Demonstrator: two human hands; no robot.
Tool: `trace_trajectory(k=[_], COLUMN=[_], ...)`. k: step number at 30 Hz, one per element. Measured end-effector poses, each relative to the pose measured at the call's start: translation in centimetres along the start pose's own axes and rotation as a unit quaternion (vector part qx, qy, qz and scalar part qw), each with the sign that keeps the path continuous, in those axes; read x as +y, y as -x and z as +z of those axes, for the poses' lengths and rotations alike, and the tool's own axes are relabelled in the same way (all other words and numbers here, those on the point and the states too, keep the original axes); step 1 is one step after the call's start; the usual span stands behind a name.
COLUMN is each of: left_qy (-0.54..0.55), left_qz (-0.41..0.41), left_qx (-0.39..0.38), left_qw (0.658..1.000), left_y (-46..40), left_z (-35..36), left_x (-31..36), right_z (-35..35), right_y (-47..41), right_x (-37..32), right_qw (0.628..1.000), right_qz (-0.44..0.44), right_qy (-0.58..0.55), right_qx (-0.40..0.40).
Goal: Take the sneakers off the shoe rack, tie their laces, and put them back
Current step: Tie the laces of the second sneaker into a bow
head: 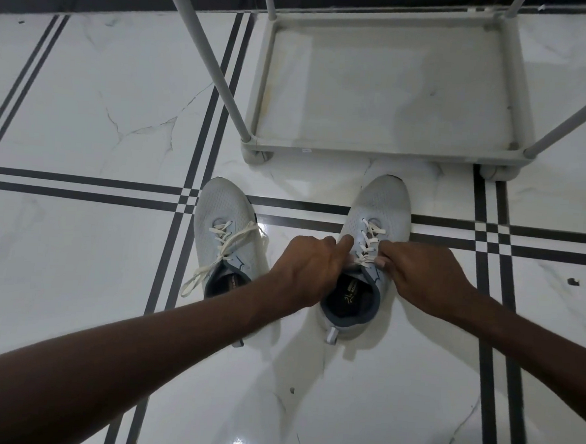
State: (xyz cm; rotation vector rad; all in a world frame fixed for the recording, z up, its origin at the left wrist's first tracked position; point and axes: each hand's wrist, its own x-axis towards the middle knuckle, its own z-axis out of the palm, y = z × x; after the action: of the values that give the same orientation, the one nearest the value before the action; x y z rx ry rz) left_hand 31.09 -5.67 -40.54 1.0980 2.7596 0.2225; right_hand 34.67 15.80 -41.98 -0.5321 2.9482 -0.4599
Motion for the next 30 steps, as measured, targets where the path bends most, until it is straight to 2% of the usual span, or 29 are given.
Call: trace_trajectory(k=[2, 5, 9, 13, 17, 20, 23, 25, 27, 28, 30], left_qy=[-0.035, -0.059, -0.024, 0.017, 0.049, 0.075, 0.082, 0.082, 0.117, 0.128, 0.109], left_qz=[0.029, 0.062, 0.035, -0.011, -0.033, -0.063, -0.083, -0.094, -0.142, -0.180, -0.272], left_qx=[-0.019, -0.072, -0.113, -0.116, -0.122, -0.117, -0.130, -0.090, -0.021, 0.004, 0.031], left_qw=[0.999, 0.994, 0.993, 0.993, 0.991, 0.988, 0.985, 0.988, 0.983, 0.975, 0.956], left_y=[-0.1, -0.8, -0.7, 0.2, 0.3, 0.3, 0.6, 1.1, 2.1, 2.8, 4.7], left_z=[-0.3, -1.0, -1.0, -0.2, -0.3, 0.1, -0.8, -2.5, -4.3, -5.1, -6.3], left_x=[0.1, -0.8, -1.9, -2.1, -1.7, -1.6, -1.3, -1.9, -3.6, -4.7, -7.3], right_z=[0.0, 0.2, 0.9, 0.9, 0.8, 1.2, 1.2, 0.5, -0.2, -0.5, -0.1], right_y=[-0.4, -0.6, -0.4, -0.8, -0.9, -0.9, 0.1, 1.4, 3.0, 3.7, 4.5], right_x=[0.2, 0.5, 0.9, 0.9, 0.6, 0.1, -0.6, -1.4, -2.6, -3.3, -4.2], right_qw=[1.000, 1.000, 0.997, 0.997, 0.997, 0.997, 0.994, 0.978, 0.959, 0.945, 0.898], right_qz=[-0.013, -0.013, -0.015, -0.051, -0.034, 0.015, 0.095, 0.150, 0.209, 0.256, 0.362], right_qy=[0.023, -0.001, -0.022, -0.020, -0.009, 0.006, -0.044, -0.106, -0.132, -0.160, -0.249], right_qx=[-0.002, -0.014, -0.068, -0.058, -0.070, -0.071, 0.015, 0.096, 0.139, 0.127, 0.035])
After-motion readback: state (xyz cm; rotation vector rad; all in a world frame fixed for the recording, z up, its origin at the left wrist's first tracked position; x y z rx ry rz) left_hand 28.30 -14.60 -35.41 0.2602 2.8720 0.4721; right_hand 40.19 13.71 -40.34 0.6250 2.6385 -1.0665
